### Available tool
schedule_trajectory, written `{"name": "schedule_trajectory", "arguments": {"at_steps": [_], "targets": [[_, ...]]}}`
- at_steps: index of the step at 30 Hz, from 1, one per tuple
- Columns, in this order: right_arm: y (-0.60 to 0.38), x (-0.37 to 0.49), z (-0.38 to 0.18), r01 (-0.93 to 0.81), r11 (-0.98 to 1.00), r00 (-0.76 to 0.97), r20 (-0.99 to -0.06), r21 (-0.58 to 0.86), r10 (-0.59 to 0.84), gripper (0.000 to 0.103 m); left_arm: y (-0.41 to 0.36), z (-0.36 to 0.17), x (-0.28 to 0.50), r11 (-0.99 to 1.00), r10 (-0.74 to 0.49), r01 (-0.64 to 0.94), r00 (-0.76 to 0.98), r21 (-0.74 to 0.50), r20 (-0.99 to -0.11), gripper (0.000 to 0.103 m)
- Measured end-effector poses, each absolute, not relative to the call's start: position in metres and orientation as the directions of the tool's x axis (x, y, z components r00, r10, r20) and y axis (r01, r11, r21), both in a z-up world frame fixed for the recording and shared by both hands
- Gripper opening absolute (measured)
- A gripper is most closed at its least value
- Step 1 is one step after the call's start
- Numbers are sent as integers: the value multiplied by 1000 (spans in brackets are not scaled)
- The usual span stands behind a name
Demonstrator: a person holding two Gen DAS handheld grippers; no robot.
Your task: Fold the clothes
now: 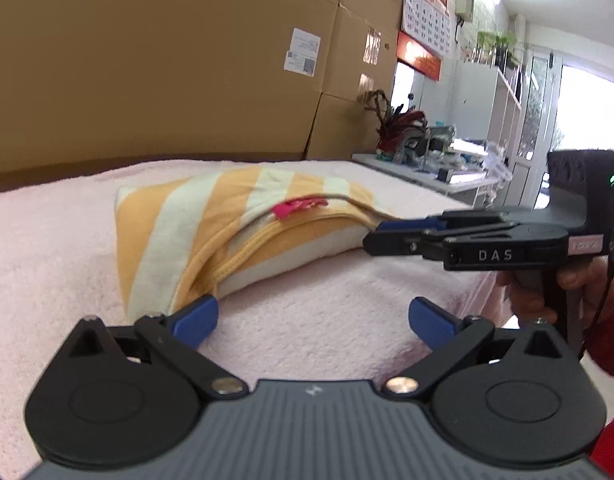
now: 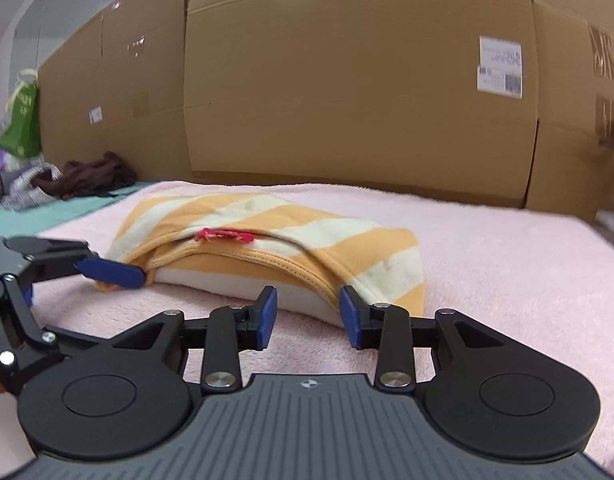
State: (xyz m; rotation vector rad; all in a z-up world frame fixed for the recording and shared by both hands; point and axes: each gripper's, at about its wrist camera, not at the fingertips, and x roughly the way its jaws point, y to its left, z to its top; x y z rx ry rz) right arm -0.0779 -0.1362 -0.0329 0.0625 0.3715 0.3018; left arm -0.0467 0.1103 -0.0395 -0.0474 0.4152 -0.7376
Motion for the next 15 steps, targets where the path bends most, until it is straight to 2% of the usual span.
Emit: {"name": "schedule_trajectory", "arguments": {"at_steps": [2, 6, 7, 8, 11, 13, 15], "targets": [[-154, -82, -27, -278, 937, 883, -327, 210, 335, 38, 125, -31, -43, 747, -665, 617, 680, -247, -309, 102], [-199, -85, -12, -236, 868, 893, -255, 437, 371, 50, 155, -13, -37, 739, -660, 564, 716, -369, -228, 102], [-210, -85, -8, -226, 842, 896, -235, 490, 377, 53, 163, -12, -29, 738, -650, 531, 724, -415, -229, 102], [-219, -80, -6, -212, 814, 885, -247, 542, 395, 54, 171, -13, -16, 738, -638, 481, 726, -474, -256, 102], [-225, -55, -6, -152, 829, 844, -365, 539, 392, 55, 188, -28, 16, 684, -654, 346, 680, -642, -330, 101], [-221, -42, -9, -141, 849, 818, -423, 510, 390, 55, 190, -33, 24, 654, -670, 310, 661, -690, -338, 101], [-220, -34, -16, -127, 831, 791, -450, 541, 414, 55, 188, -36, 27, 640, -680, 306, 653, -705, -334, 101]]}}
